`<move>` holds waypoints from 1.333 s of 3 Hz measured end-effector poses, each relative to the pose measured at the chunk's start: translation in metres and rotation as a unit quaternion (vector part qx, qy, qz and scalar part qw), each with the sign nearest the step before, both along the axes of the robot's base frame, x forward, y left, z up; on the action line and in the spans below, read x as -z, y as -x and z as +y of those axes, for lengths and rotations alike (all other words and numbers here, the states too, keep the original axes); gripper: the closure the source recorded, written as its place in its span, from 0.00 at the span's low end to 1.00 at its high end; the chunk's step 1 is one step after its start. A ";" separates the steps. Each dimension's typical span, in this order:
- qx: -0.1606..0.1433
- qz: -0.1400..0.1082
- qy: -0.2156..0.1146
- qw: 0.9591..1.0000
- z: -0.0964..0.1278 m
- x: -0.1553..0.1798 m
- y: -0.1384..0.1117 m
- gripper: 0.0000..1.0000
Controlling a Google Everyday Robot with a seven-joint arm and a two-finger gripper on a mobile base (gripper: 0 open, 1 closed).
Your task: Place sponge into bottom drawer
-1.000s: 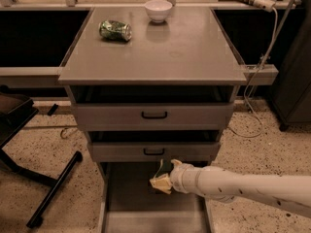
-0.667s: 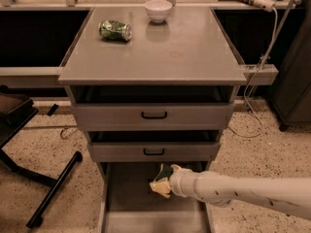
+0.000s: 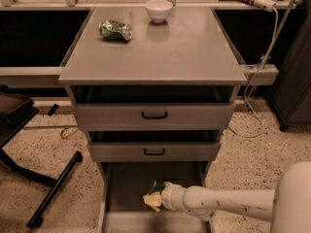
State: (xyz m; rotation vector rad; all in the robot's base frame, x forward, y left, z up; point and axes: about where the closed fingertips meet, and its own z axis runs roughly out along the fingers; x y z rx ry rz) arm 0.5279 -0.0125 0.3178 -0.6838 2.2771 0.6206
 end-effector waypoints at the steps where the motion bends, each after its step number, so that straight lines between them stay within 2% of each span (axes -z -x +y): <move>1: -0.009 0.031 -0.029 0.999 0.026 0.039 0.019 1.00; 2: -0.005 0.029 -0.029 0.999 0.027 0.049 0.015 1.00; 3: 0.017 0.020 -0.037 0.999 0.022 0.077 -0.003 1.00; 4: 0.054 0.013 -0.045 0.997 0.010 0.106 -0.030 1.00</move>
Offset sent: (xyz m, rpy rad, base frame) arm -0.0133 0.0215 -0.0300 0.0470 0.0467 0.0164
